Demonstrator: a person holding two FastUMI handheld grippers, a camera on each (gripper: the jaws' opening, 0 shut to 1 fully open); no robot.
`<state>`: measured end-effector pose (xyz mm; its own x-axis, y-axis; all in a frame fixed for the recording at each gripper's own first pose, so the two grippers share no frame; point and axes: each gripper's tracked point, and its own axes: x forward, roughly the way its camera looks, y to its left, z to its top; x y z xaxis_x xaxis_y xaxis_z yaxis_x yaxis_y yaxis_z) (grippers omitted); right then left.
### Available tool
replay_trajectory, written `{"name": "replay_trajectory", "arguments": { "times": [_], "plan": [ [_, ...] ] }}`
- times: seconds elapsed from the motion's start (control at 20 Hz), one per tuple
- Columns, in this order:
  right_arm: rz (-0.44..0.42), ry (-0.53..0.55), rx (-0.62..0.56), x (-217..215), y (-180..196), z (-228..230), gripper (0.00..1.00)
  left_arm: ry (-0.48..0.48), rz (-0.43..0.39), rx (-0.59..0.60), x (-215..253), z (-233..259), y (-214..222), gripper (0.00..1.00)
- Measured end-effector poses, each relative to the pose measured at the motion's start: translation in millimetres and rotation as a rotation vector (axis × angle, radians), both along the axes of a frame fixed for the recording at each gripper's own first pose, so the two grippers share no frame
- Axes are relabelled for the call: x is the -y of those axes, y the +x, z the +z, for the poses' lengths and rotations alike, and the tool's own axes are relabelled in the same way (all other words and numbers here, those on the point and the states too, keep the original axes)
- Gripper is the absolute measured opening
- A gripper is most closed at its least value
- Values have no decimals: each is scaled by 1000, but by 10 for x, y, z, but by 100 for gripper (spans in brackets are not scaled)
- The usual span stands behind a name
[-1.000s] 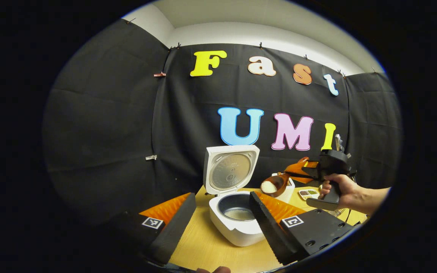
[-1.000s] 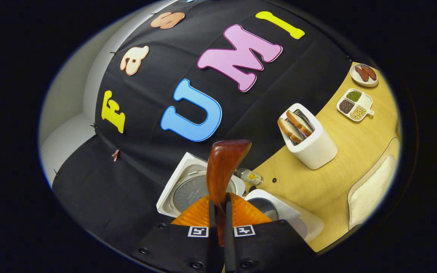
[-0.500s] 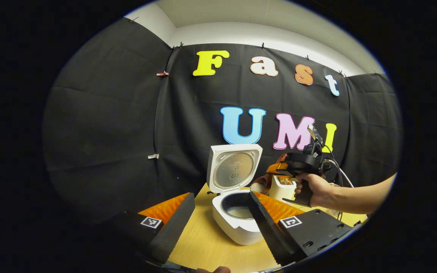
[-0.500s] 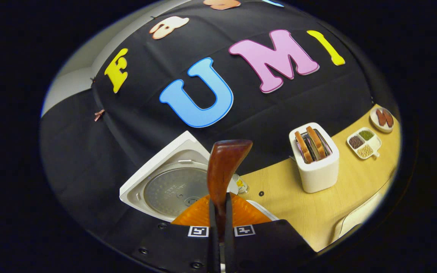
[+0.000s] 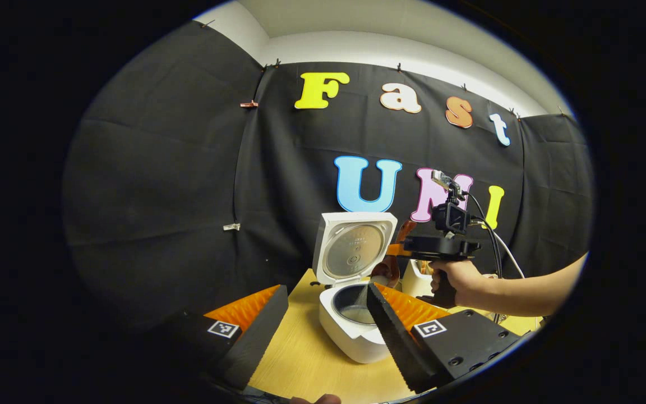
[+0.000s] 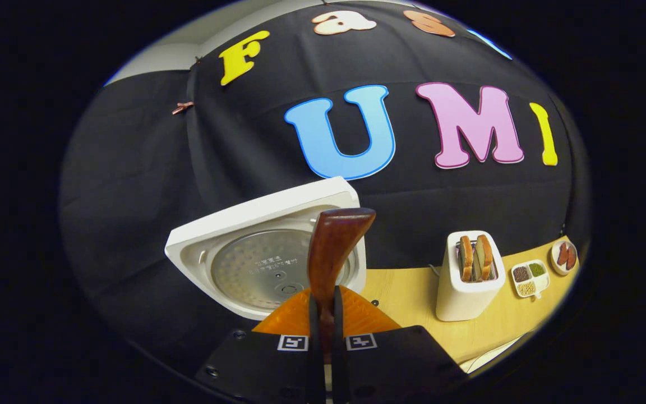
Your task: Close the left gripper, press the button to open the rice cooker; take a wooden spoon from the chopstick holder with the right hand, scoop a spoonful of rice and pour it into the rice cooker, then put the wooden spoon back into the chopstick holder.
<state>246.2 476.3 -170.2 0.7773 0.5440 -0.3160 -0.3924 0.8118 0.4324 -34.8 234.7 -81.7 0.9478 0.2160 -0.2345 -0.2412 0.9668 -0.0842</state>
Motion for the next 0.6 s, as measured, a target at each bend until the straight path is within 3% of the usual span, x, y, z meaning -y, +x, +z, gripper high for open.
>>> {"name": "replay_trajectory", "arguments": {
  "times": [0.35, 0.6],
  "plan": [
    [101, -200, 193, -46, -112, 110, 9, -47, 7, 1, -84, -78, -2, 96],
    [209, -276, 309, -163, -281, 171, 9, -43, 11, 5, -98, -71, -18, 96]
  ]
}}
